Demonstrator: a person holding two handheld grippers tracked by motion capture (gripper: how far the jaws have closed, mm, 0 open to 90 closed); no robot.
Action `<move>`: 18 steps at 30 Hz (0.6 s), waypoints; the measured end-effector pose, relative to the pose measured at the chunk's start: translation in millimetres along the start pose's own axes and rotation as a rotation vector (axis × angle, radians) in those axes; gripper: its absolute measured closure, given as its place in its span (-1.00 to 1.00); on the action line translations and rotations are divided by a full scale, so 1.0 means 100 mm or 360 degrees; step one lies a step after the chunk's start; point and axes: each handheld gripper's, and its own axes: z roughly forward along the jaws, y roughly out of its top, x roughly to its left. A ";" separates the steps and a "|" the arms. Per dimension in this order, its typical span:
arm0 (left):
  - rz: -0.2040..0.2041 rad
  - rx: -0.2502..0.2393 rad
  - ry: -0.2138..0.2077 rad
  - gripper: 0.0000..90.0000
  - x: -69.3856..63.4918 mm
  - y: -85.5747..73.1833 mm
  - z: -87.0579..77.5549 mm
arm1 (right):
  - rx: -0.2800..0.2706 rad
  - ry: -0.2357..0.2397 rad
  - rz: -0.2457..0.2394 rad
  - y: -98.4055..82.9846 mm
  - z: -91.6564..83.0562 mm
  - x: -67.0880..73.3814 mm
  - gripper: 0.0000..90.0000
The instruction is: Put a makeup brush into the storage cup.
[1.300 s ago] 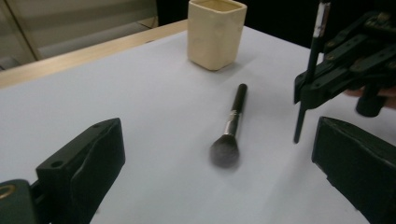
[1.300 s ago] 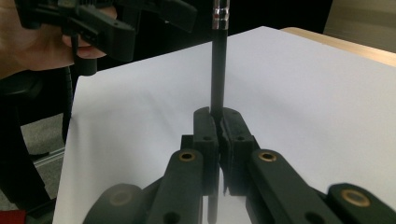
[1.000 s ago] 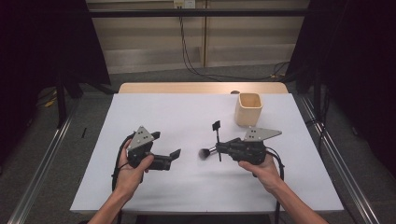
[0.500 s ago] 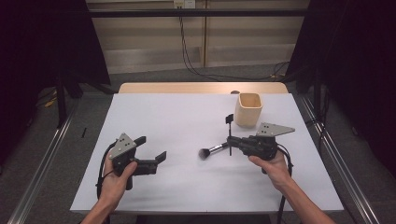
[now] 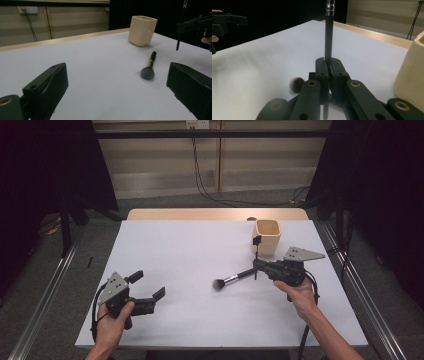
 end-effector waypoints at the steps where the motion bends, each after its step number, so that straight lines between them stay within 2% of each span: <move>1: -0.0008 -0.0004 -0.0003 -0.94 0.01 -0.01 -0.02 | 0.0001 -0.0008 -0.0004 0.00 0.00 0.00 0.92; 7: -0.0002 0.0029 0.0018 -0.93 0.06 -0.13 -0.16 | -0.0026 -0.0031 -0.0009 0.06 -0.03 -0.05 0.92; 11: -0.0051 0.0032 0.0051 -0.93 0.12 -0.22 -0.24 | -0.0048 -0.0051 -0.0015 0.13 -0.05 -0.09 0.92; 14: -0.0036 0.0011 0.0069 -0.93 0.13 -0.21 -0.25 | -0.0063 -0.0071 -0.0015 0.17 -0.05 -0.12 0.92; 18: -0.0048 -0.0029 0.0083 -0.93 0.15 -0.17 -0.23 | -0.0089 -0.0092 -0.0016 0.23 -0.06 -0.17 0.92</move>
